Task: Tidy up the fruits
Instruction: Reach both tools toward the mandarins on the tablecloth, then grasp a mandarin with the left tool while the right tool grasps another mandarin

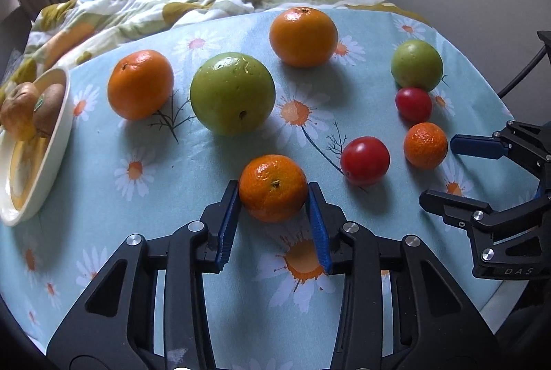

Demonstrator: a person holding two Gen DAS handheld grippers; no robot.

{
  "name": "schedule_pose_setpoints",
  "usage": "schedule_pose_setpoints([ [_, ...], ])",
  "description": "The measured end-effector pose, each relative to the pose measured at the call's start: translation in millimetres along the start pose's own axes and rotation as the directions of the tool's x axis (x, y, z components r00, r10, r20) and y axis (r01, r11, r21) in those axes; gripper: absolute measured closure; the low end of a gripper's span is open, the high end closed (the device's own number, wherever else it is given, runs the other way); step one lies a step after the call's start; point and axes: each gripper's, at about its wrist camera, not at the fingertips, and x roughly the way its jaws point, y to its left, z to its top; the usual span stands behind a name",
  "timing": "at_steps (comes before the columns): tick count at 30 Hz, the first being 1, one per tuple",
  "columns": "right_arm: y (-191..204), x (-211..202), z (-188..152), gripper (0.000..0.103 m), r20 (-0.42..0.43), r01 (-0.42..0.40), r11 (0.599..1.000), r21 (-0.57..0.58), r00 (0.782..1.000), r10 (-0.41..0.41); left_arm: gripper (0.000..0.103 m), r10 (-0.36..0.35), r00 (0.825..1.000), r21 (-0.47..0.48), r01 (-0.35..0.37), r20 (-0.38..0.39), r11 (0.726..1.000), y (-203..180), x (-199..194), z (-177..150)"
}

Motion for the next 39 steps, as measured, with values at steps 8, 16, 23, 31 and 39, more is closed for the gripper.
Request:
schedule_pose_setpoints([
  [8,7.9,5.6,9.0,0.052,0.006,0.022,0.999,-0.036,1.000,-0.021,0.059,0.011,1.000,-0.016,-0.011,-0.002,1.000,2.9,-1.8,-1.1],
  [16,12.6,8.8,17.8,0.069,0.017,0.040,0.998,-0.040,0.999,-0.040,0.059,0.026,1.000,-0.049,-0.026,-0.001,0.998,13.0,-4.9,-5.6],
  [23,14.3,2.2,19.6,0.070,0.030,0.024,0.999,-0.027,0.999,-0.023,0.059,0.041,0.999,-0.098,-0.039,0.013,0.994,19.4,-16.7,-2.1],
  [31,23.1,-23.8,32.6,0.070,0.086,-0.007,0.997,-0.080,0.996,0.014,0.059,0.068,0.994,-0.138,-0.056,0.080,0.989,20.4,-50.7,8.5],
  [39,40.1,-50.9,54.3,0.070,0.125,-0.045,0.988,-0.146,0.990,0.064,0.059,0.111,0.985,-0.215,-0.081,0.130,0.973,38.4,-91.1,11.7],
])
